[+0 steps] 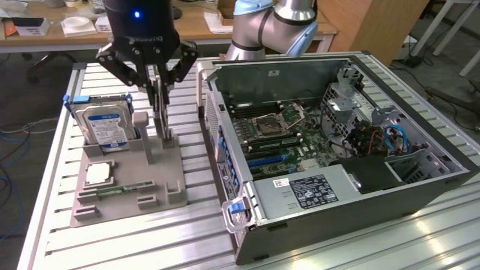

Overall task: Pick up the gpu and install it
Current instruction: 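Pick up the gpu and move the gpu toward the slot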

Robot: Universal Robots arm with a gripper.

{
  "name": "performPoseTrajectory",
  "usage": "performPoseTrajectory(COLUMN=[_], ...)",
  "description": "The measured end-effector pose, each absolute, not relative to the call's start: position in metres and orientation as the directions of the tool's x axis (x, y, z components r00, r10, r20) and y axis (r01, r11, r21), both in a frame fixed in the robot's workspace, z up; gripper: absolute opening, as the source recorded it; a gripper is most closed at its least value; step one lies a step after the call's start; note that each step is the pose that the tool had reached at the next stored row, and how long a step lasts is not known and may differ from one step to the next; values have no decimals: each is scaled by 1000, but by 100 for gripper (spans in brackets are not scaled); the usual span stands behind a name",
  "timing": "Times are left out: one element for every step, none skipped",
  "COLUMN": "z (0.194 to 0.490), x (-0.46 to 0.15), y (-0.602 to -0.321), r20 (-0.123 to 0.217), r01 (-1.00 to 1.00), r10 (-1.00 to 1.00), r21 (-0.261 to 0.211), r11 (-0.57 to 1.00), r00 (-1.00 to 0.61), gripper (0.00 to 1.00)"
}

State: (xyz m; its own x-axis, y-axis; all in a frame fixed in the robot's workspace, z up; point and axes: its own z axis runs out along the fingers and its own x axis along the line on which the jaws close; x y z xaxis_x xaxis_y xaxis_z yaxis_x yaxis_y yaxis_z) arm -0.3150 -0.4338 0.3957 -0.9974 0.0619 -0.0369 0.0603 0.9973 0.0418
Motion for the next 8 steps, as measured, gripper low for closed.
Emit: performPoseTrajectory(z=[400, 404, 407, 409, 412, 415, 419, 423], x=[-315, -315, -315, -314, -314, -313, -313, -313], y=[-434, -434, -434, -434, -434, -434, -434, -434], r20=[-37, -37, -37, -37, -37, -36, -36, -36], r01=[60, 60, 60, 60, 60, 60, 60, 60], r10=[62, 62, 62, 62, 62, 62, 62, 62], r21=[42, 42, 42, 42, 42, 42, 42, 42], r11=[997, 997, 997, 997, 997, 997, 997, 997], r00=[-997, -997, -997, -997, -997, -997, -997, -997], gripper=[27, 27, 27, 27, 27, 27, 27, 27])
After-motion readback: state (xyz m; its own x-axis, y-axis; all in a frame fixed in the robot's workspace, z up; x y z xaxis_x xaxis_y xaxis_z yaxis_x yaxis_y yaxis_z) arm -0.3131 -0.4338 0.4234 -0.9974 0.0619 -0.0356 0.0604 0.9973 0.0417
